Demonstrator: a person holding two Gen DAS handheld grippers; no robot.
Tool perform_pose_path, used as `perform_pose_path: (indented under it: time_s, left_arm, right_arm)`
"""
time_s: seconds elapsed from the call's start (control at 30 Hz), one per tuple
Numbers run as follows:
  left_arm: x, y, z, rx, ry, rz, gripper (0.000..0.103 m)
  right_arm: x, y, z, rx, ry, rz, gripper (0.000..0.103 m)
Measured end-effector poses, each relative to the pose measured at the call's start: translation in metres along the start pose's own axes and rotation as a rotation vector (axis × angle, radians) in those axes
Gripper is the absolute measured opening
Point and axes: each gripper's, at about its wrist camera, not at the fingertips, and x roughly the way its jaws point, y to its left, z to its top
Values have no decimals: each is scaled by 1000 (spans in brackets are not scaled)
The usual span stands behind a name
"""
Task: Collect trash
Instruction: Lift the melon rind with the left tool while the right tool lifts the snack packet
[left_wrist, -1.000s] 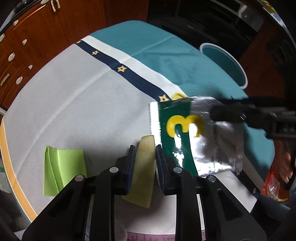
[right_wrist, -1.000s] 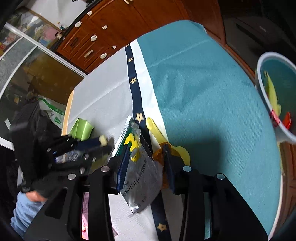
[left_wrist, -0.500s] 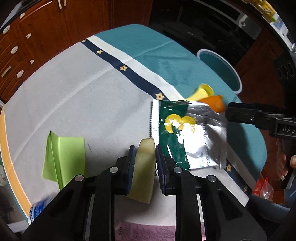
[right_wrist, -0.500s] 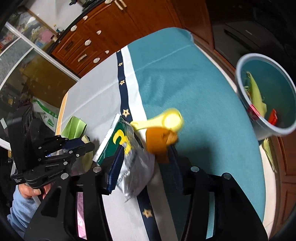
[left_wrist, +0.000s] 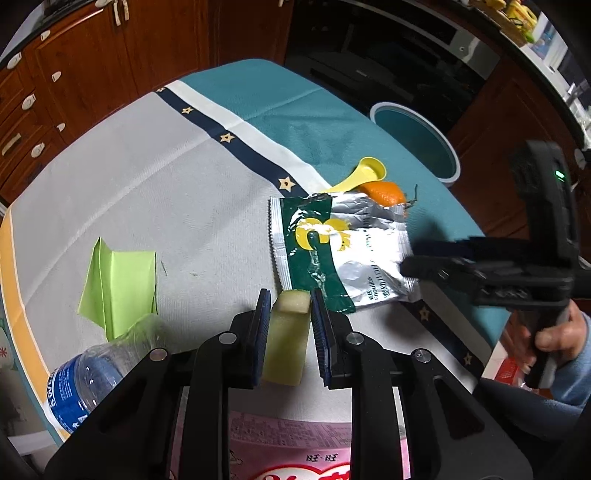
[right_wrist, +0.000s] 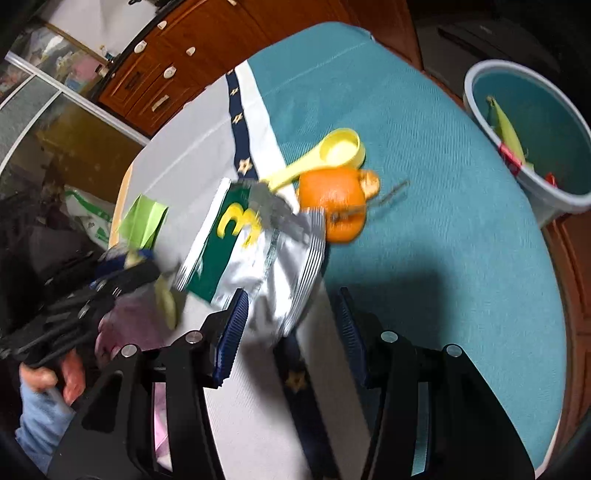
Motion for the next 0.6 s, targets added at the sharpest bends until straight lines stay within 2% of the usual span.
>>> perform_pose_path:
  time_s: [0.07,0.1,0.13,0.17,0.3,0.43,0.6]
  left_arm:
    - [-2,0,-1,-10,-3,-3,23]
    - [-3,0,-2,-13,-4,-3,23]
    - [-4,1,-2,-17,-5,-1,23]
    - [-6,1,-3,-19,-6,1,23]
    - [-14,-4,-4,-24,-16,11,23]
    - [-28,-13,-2,-19,-37,22,21]
    - [-53,-30,9,-7,-92,18,21]
  right_arm:
    - [4,3,5,-2,-24,1,46]
    - [5,5,6,-7,-30,-1,42]
    - [10,9,7,-18,-21,12,18]
    - [17,12,6,-24,6,30,4]
    - [17,24,1,-40,7,43,2]
    - [-24,40,4,-103,-77,65,1]
    - [-74,39,13,-100,-183,83,1]
